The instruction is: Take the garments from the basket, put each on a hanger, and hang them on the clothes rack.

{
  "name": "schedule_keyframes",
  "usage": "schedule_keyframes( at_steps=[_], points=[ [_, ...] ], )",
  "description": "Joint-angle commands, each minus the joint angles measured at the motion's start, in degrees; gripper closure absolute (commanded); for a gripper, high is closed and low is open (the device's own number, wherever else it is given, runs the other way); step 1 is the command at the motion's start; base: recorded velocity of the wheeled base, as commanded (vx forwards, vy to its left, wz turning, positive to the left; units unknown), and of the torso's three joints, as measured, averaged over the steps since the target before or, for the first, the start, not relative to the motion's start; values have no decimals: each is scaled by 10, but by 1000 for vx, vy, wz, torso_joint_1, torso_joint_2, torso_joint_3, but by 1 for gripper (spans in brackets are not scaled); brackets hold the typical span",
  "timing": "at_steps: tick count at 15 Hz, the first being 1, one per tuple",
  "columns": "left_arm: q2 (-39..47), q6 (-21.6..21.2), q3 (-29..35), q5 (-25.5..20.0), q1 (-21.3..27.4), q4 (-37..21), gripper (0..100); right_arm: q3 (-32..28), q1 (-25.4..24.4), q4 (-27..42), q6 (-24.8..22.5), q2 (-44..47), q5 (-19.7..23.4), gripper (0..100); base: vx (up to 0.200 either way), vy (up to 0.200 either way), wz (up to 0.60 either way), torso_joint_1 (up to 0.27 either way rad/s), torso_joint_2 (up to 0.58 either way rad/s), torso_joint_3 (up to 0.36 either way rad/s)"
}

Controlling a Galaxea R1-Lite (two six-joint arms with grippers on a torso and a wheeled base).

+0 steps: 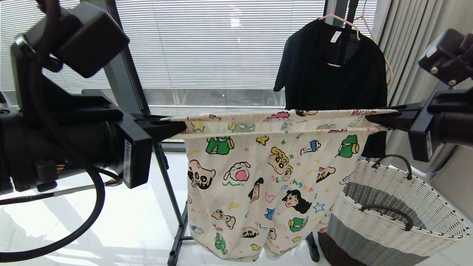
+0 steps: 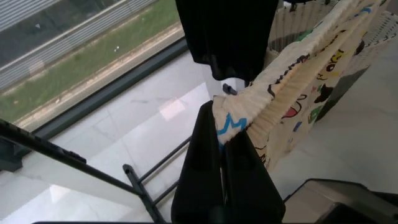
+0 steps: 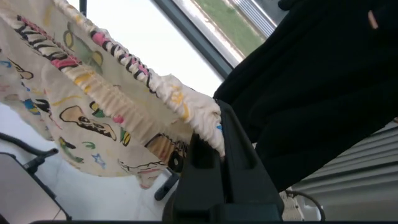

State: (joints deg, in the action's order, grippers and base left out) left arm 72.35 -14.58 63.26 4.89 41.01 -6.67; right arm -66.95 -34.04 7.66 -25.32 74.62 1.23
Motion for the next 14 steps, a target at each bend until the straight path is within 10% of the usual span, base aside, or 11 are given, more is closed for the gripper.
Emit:
schedule_keyframes(
  at_steps=[1, 9, 14],
  points=[
    [-7, -3, 12, -1, 1, -4, 100, -39, -7, 28, 0, -2, 4, 100, 0, 0, 0, 0, 0, 0],
    [-5, -4, 117, -19, 86, -120, 100, -56, -88, 184, -6, -110, 8, 100, 0, 0, 0, 0, 0, 0],
    [43, -4, 129, -54, 86, -95, 100, -16, -190, 216, -35, -143, 6, 100, 0, 0, 0, 0, 0, 0]
  ],
)
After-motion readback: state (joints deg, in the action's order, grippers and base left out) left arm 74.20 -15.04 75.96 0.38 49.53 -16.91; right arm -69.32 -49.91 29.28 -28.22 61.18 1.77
